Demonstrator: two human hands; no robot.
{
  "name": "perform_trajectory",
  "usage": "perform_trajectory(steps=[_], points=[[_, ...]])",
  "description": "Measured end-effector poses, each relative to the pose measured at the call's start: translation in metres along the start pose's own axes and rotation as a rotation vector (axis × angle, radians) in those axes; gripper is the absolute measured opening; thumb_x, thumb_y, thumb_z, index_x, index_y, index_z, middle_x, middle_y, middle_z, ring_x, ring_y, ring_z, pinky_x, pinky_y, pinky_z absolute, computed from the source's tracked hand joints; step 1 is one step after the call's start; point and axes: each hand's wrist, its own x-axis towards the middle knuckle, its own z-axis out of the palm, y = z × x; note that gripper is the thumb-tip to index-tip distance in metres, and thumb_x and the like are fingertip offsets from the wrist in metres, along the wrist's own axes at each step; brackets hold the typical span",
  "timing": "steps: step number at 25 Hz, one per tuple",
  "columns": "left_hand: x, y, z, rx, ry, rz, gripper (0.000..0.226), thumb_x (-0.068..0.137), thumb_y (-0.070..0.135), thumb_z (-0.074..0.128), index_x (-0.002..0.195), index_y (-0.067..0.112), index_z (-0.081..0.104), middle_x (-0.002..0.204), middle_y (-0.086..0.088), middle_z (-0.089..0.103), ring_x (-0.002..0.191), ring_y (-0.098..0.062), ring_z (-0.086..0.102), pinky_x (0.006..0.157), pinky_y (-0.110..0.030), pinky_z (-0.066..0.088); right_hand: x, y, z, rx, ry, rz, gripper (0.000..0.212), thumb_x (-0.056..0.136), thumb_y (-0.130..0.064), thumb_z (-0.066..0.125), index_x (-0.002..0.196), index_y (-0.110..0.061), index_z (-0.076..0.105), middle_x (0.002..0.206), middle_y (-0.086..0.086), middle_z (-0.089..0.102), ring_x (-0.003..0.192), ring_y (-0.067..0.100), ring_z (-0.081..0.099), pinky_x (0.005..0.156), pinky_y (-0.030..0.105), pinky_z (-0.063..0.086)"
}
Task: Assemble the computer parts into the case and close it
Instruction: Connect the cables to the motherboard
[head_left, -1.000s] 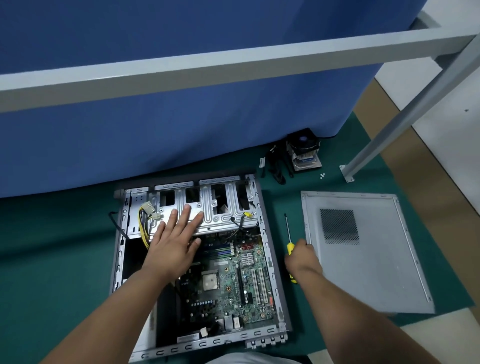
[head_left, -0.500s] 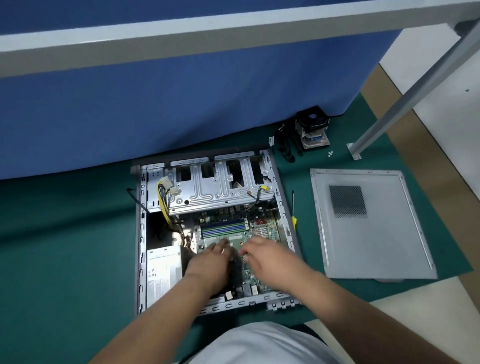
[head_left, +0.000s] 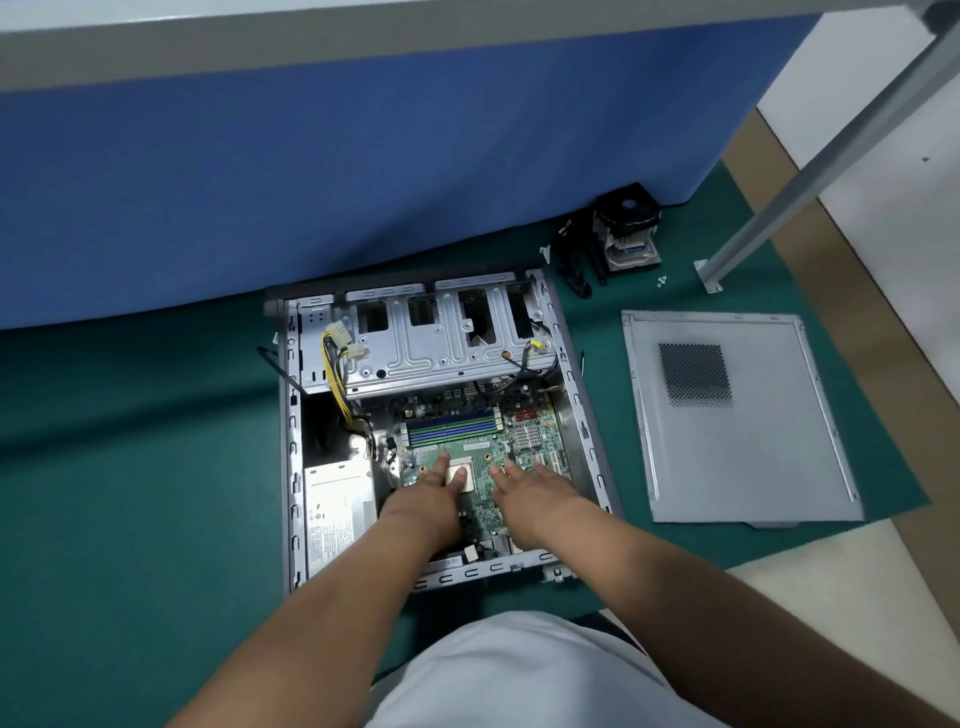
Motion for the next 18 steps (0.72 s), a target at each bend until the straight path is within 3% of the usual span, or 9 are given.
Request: perform_trajectory(steps=[6,8,10,11,13,15,18], points=[[-0.005,0.0,-0.008,0.079,-0.027,-0.003,0.084,0.1,0.005,0.049,0.164,0.034,0.003,0.169,0.003,-0.021,0.156,-0.031,0.019,0.121,-0.051,0.033,0.0,-0.006,-0.007,0.017,-0.04,-0.005,0.065,0.103,-0.012,0.045,0.163,-0.02,0.019,0.17,0.004,-0.013,0.157,0.028,-0.007,0.127,0.052,0.005],[-0.011,0.002,-0.014,0.272,0.022,0.005,0.071,0.102,0.013,0.051,0.163,0.032,0.02,0.172,0.0,0.005,0.15,-0.033,0.033,0.118,-0.052,0.035,-0.006,-0.001,-0.009,0.12,-0.02,-0.018,0.065,0.101,-0.009,0.044,0.162,-0.021,0.023,0.171,0.0,-0.01,0.158,0.03,0.001,0.127,0.051,0.014],[-0.016,-0.004,-0.022,0.586,0.166,0.017,0.051,0.101,0.03,0.056,0.151,0.028,0.045,0.157,-0.002,0.045,0.142,-0.031,0.044,0.12,-0.053,0.028,-0.018,0.007,-0.011,0.267,0.087,-0.035,0.058,0.102,-0.014,0.045,0.158,-0.019,0.034,0.172,-0.003,0.004,0.154,0.03,0.021,0.124,0.048,0.026],[-0.018,-0.01,-0.026,0.699,0.208,0.002,0.047,0.1,0.036,0.058,0.145,0.027,0.051,0.149,-0.002,0.055,0.141,-0.029,0.044,0.121,-0.054,0.023,-0.026,0.01,-0.011,0.354,0.172,-0.044,0.053,0.103,-0.02,0.045,0.156,-0.019,0.039,0.171,-0.003,0.012,0.151,0.028,0.029,0.122,0.046,0.03],[-0.024,-0.023,-0.04,0.754,0.213,-0.064,0.045,0.098,0.038,0.06,0.142,0.025,0.056,0.143,-0.002,0.059,0.14,-0.028,0.043,0.12,-0.051,0.023,-0.042,0.019,-0.01,0.453,0.398,-0.041,0.048,0.104,-0.026,0.047,0.151,-0.021,0.046,0.165,-0.002,0.032,0.146,0.024,0.038,0.122,0.043,0.03],[-0.026,-0.031,-0.049,0.684,0.183,-0.081,0.042,0.099,0.029,0.06,0.14,0.021,0.057,0.144,-0.004,0.058,0.139,-0.029,0.043,0.118,-0.048,0.027,-0.05,0.03,-0.007,0.359,0.653,-0.001,0.042,0.1,-0.023,0.051,0.141,-0.022,0.058,0.15,-0.001,0.053,0.143,0.02,0.042,0.124,0.04,0.024],[-0.032,-0.028,-0.053,0.684,0.178,-0.008,0.044,0.099,0.02,0.06,0.142,0.02,0.055,0.146,-0.005,0.055,0.139,-0.028,0.041,0.115,-0.046,0.032,-0.058,0.045,0.0,0.182,0.752,0.059,0.032,0.096,-0.026,0.054,0.124,-0.024,0.069,0.133,-0.004,0.066,0.143,0.018,0.042,0.126,0.038,0.012]])
